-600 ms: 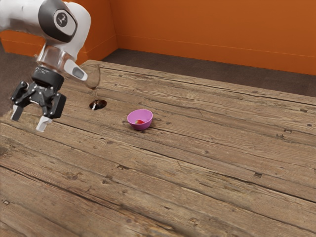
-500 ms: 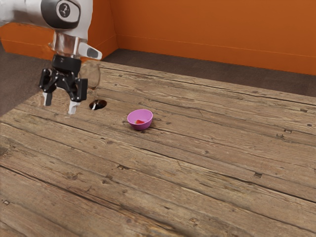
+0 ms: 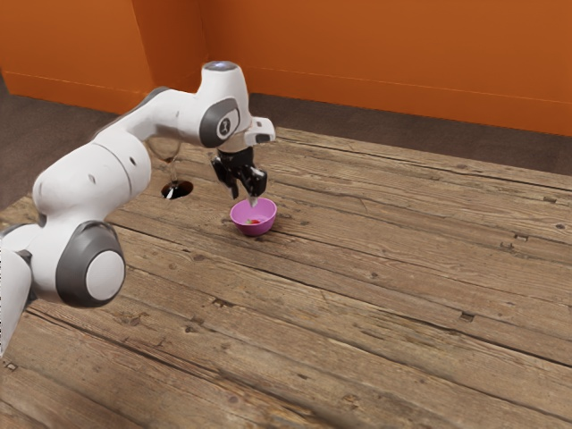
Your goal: Take strawberry from the bowl
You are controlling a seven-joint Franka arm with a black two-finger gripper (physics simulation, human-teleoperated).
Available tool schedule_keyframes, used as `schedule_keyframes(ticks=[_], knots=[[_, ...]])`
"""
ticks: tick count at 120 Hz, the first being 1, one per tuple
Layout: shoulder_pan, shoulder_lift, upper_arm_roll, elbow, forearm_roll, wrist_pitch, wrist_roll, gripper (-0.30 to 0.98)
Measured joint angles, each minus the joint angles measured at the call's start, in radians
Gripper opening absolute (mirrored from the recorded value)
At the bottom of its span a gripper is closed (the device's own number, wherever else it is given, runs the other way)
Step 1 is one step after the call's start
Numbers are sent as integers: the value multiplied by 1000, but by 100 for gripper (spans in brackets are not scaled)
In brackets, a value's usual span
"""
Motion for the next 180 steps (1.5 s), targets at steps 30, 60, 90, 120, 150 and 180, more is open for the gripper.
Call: schedule_keyframes(ticks=[30, 60, 90, 120, 150, 180], knots=[[31, 50, -50, -2, -4, 92, 115, 19], [47, 76, -77, 18, -22, 33, 224, 28], [42, 153, -79, 102, -17, 80, 313, 32], [48, 166, -76, 146, -6, 133, 367, 33], [49, 220, -74, 146, -13, 161, 407, 33], [51, 231, -76, 147, -14, 189, 430, 26]])
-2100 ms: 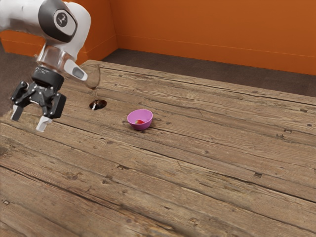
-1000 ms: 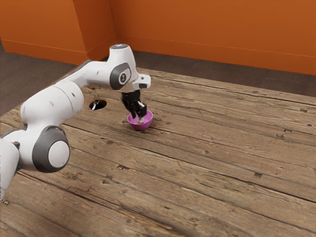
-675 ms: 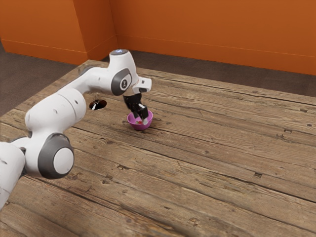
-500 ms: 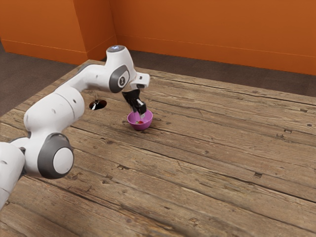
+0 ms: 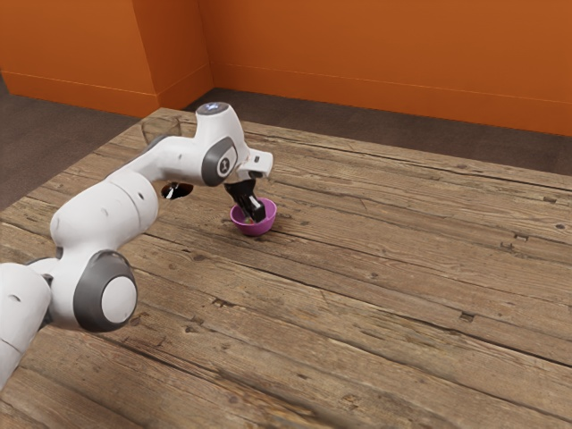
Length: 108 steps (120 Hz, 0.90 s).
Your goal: Take strawberry from the bowl
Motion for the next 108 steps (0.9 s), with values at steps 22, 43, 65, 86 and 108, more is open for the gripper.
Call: schedule_keyframes(ticks=[22, 43, 65, 86, 108], knots=[[1, -5, 0, 0, 0, 6, 6, 14], [1, -44, 8, -7, 5, 5, 4, 8], [-120, -191, 32, -105, 10, -1, -11, 4], [-179, -104, 25, -105, 5, 40, -24, 14], [-182, -172, 31, -139, -4, 51, -27, 45]])
